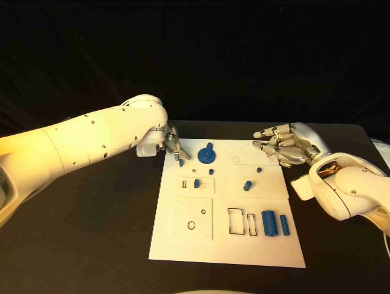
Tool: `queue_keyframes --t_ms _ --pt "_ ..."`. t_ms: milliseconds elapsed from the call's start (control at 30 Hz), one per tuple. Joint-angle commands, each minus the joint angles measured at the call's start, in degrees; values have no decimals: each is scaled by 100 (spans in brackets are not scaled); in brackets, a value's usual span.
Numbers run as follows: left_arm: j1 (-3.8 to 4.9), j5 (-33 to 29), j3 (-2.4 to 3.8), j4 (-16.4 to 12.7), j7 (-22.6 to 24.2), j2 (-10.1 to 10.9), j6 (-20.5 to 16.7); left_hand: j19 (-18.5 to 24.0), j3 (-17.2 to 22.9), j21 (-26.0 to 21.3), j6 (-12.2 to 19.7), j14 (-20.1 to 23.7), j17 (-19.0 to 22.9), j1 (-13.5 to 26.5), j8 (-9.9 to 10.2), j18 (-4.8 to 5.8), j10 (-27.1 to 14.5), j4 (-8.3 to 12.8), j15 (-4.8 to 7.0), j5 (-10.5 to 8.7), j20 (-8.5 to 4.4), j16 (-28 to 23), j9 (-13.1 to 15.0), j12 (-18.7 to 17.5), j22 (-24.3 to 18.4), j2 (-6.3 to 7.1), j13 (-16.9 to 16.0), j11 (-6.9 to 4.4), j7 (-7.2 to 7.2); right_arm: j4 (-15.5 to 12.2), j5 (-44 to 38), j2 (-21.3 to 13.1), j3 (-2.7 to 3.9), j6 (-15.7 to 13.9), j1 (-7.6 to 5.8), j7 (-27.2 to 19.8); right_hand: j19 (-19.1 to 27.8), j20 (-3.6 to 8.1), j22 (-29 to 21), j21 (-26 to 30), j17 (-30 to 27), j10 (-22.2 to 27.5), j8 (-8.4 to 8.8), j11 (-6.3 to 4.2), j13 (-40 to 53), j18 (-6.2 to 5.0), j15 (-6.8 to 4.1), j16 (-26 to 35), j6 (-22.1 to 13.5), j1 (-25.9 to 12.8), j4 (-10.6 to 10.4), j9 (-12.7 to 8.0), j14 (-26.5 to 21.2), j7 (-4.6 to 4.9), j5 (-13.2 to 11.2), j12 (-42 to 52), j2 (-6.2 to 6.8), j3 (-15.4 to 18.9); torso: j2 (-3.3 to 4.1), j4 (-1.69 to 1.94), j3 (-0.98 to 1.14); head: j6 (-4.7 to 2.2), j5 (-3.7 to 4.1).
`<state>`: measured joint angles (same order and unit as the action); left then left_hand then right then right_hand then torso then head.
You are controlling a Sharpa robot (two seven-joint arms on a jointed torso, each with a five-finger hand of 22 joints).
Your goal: Assemble the parts on the task board
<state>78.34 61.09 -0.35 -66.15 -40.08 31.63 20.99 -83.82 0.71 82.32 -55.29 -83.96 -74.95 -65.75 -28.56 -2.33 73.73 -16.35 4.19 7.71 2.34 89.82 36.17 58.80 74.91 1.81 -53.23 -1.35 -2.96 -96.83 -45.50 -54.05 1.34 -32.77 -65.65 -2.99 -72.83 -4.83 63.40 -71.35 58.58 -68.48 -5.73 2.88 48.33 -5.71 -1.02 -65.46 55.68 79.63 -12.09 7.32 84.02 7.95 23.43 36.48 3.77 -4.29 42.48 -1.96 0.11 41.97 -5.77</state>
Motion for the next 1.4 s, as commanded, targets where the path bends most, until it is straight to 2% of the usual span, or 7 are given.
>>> queue_keyframes --t_ms 33,400,700,867,1233,1333,1400 --pt "-7 28 1 -1 -231 -17 191 -121 -35 19 -42 -604 -1505 -41 -23 -8 43 -13 30 18 -34 18 -5 10 667 3 -5 14 15 -4 -45 6 0 77 4 -16 30 -4 -7 30 -5 51 -34 -8 -5 -42 -43 22 -31 6 -16 6 1 13 21 -36 -15 -4 -3 0 -2 4 1" --pt "-22 -10 0 -38 -234 -20 223 -128 -46 27 -66 -604 -1505 -82 -26 -6 60 -9 39 24 -44 18 -15 23 678 -57 -8 4 27 2 -47 11 0 79 4 -16 30 -4 -7 30 -5 51 -34 -8 -5 -42 -43 22 -31 6 -16 6 1 13 21 -36 -15 -4 -2 2 -1 13 3" --pt "-29 -24 0 -49 -247 -18 286 -119 65 8 -95 -604 -1505 -420 -19 -10 64 68 59 52 -66 18 -51 14 670 -269 20 -21 54 1 -47 9 0 75 4 -14 30 -4 -7 30 -5 51 -34 -8 -5 -42 -43 22 -31 6 -16 6 1 13 21 -36 -15 -4 -2 -1 -1 25 -10" --pt "-31 -28 0 -54 -257 -16 310 -120 282 5 -88 -604 -1505 -761 -8 -10 63 196 79 59 -83 18 -74 8 677 -378 31 -46 82 0 -47 6 0 73 4 -15 30 -4 -7 30 -5 51 -34 -8 -5 -42 -43 22 -31 6 -16 6 1 13 21 -36 -15 -4 -2 -3 -2 30 -11" --pt "-31 -40 0 -66 -252 -17 313 -123 637 5 -88 -604 -1505 -1128 5 -8 67 371 96 44 -101 18 -110 -16 694 -380 64 -70 107 -8 -47 0 0 66 4 -19 30 -4 -7 30 -5 51 -34 -8 -5 -42 -43 22 -31 6 -16 6 1 13 21 -36 -15 -4 -3 -2 0 45 -5" --pt "-31 -72 0 -76 -224 -14 267 -121 994 0 -37 -604 -1505 -1476 33 -9 39 600 115 35 -118 18 -131 -67 696 -404 105 -86 119 -10 -47 -1 0 66 4 -20 30 -4 -7 30 -5 51 -34 -8 -5 -42 -43 22 -31 6 -16 6 1 13 21 -36 -15 -4 -5 -2 0 45 -4" --pt "-33 -103 0 -97 -183 0 218 -120 1270 -4 -10 -604 -1505 -1592 42 -9 29 698 104 35 -121 18 -138 -104 697 -356 135 -68 89 -10 -47 1 0 66 4 -21 30 -4 -7 30 -5 51 -34 -8 -5 -42 -43 22 -31 6 -16 6 1 13 21 -36 -15 -4 -5 -2 0 45 -4"
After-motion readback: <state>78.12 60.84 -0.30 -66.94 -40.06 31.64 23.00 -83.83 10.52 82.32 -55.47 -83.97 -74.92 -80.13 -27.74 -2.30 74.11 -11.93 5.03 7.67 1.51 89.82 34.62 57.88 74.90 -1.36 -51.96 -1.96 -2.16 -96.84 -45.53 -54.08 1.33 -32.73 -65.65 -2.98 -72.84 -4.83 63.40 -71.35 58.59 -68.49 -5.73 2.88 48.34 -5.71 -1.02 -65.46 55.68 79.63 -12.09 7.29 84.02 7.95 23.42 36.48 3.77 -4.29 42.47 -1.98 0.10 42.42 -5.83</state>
